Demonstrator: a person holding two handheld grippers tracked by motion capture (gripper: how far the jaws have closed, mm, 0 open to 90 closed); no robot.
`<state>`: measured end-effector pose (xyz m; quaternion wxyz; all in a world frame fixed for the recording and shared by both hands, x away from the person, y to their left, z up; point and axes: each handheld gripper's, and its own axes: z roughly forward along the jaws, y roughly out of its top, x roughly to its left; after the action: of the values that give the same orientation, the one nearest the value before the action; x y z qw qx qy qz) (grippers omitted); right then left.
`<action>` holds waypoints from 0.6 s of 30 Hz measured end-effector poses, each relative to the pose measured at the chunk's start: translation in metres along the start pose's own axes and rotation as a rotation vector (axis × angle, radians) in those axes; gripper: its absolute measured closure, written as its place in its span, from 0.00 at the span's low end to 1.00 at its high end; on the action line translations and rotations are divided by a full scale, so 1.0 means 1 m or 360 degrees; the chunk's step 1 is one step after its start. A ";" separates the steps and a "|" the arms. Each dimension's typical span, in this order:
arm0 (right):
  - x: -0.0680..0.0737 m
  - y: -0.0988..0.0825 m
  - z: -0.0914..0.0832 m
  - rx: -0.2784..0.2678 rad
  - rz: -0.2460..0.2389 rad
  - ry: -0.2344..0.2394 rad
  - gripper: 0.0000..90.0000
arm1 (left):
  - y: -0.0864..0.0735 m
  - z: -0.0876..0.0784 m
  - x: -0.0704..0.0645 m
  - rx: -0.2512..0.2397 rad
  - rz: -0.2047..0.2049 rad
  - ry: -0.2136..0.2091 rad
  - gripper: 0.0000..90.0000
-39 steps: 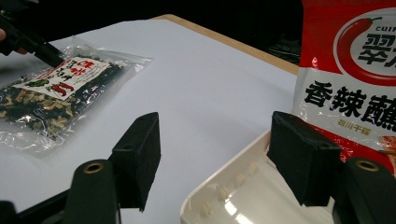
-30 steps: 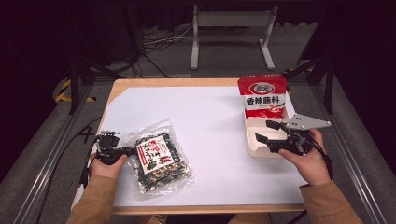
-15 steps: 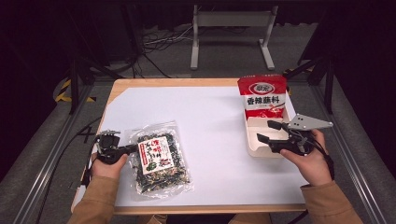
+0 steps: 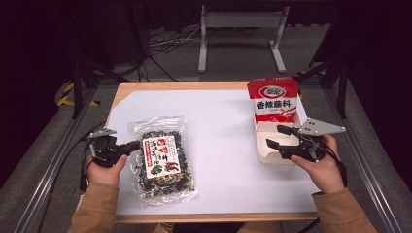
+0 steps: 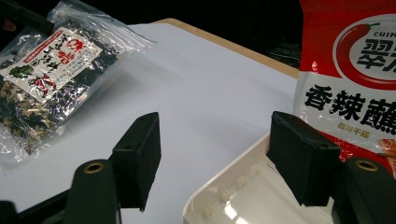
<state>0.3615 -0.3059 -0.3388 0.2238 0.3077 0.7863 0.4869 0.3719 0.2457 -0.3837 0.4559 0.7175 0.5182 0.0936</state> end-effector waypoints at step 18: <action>0.006 0.003 -0.001 0.0018 -0.0028 0.0028 0.52 | 0.014 -0.038 -0.048 -0.0278 0.0295 -0.0083 0.96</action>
<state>0.3577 -0.3012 -0.3364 0.2194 0.2978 0.7935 0.4832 0.3370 0.2266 -0.3353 0.5193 0.7222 0.4275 0.1615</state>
